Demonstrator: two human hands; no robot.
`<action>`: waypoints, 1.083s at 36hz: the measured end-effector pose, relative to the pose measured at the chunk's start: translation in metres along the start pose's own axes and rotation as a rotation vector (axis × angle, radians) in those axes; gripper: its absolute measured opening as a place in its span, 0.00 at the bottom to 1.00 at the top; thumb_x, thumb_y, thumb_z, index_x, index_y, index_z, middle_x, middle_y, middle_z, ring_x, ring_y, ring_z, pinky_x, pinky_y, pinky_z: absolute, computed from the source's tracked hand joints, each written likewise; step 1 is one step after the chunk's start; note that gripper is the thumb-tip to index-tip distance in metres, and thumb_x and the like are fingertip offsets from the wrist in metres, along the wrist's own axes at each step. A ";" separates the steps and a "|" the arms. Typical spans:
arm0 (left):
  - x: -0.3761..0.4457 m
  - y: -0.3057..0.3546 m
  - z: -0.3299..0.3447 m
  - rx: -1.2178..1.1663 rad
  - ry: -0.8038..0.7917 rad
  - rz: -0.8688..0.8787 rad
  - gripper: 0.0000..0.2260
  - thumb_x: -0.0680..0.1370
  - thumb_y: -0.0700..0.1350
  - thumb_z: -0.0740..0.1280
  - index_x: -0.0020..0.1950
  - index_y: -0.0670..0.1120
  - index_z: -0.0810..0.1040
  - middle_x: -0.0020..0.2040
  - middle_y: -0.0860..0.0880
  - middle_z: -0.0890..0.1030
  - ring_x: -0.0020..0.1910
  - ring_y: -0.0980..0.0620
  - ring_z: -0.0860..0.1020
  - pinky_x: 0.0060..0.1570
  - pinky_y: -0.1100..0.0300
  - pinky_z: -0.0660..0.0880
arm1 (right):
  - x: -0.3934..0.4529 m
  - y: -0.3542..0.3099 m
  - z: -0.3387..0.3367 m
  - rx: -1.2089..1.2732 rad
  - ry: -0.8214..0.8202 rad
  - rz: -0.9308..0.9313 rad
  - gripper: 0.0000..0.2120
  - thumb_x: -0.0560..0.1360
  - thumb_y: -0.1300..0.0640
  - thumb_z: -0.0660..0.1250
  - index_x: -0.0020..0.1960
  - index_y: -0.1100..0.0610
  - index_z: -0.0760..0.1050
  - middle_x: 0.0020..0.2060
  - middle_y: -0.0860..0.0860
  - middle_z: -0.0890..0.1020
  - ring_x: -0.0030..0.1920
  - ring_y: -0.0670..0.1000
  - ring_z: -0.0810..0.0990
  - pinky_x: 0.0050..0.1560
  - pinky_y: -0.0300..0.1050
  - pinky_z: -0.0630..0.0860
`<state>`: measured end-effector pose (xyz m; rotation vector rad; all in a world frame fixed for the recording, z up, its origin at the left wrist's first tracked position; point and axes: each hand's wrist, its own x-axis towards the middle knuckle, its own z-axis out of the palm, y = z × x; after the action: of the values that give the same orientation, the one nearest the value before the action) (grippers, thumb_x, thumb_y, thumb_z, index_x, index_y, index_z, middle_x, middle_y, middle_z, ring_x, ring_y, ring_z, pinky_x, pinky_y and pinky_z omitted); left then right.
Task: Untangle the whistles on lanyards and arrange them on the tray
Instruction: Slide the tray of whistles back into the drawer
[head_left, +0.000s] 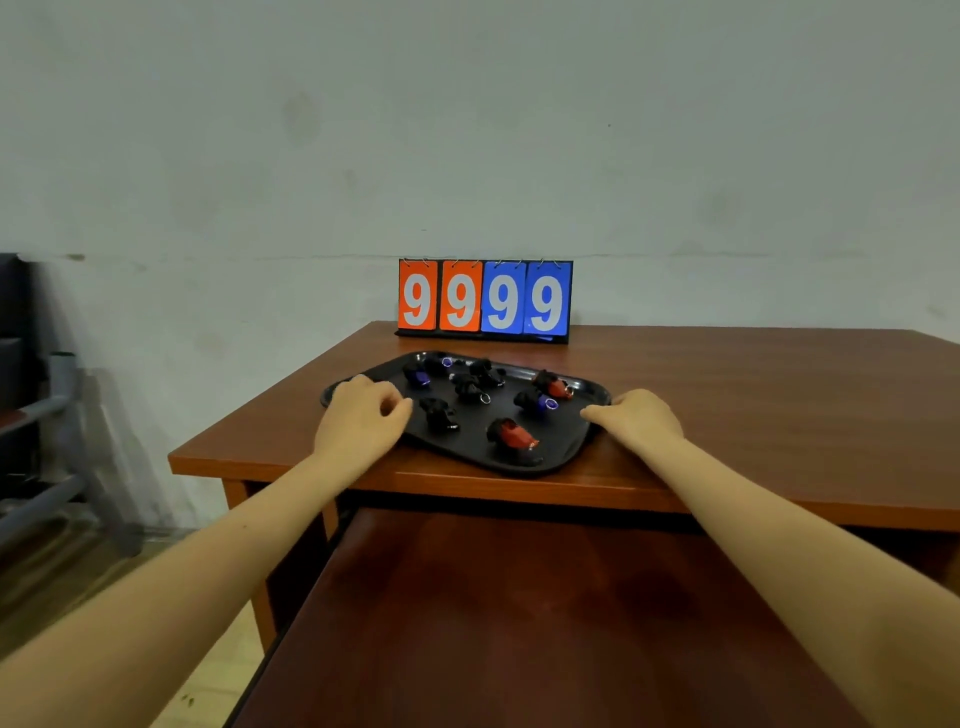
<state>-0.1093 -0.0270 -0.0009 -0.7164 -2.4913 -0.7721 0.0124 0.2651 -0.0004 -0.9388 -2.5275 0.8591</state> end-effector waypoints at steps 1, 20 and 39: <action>0.005 -0.005 -0.001 0.011 0.015 -0.018 0.13 0.77 0.55 0.61 0.38 0.51 0.79 0.43 0.51 0.77 0.46 0.51 0.75 0.47 0.51 0.76 | 0.003 0.001 -0.002 0.000 0.007 -0.002 0.19 0.71 0.42 0.67 0.32 0.56 0.71 0.26 0.51 0.71 0.29 0.52 0.72 0.32 0.43 0.66; 0.056 -0.060 0.002 -0.057 -0.266 -0.333 0.14 0.81 0.46 0.58 0.47 0.44 0.82 0.46 0.41 0.82 0.45 0.42 0.79 0.41 0.56 0.73 | 0.046 0.018 -0.013 -0.140 0.104 -0.117 0.18 0.74 0.39 0.64 0.47 0.51 0.84 0.41 0.50 0.84 0.44 0.53 0.80 0.43 0.45 0.74; 0.038 -0.047 -0.001 -0.111 -0.188 -0.371 0.11 0.81 0.45 0.59 0.45 0.49 0.80 0.46 0.47 0.80 0.47 0.46 0.77 0.48 0.52 0.73 | 0.005 0.024 -0.017 0.089 0.030 -0.185 0.12 0.76 0.54 0.66 0.54 0.61 0.81 0.49 0.61 0.84 0.51 0.60 0.82 0.55 0.56 0.77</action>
<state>-0.1660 -0.0477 0.0018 -0.3773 -2.8137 -1.0209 0.0280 0.2905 -0.0024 -0.6726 -2.4810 0.8849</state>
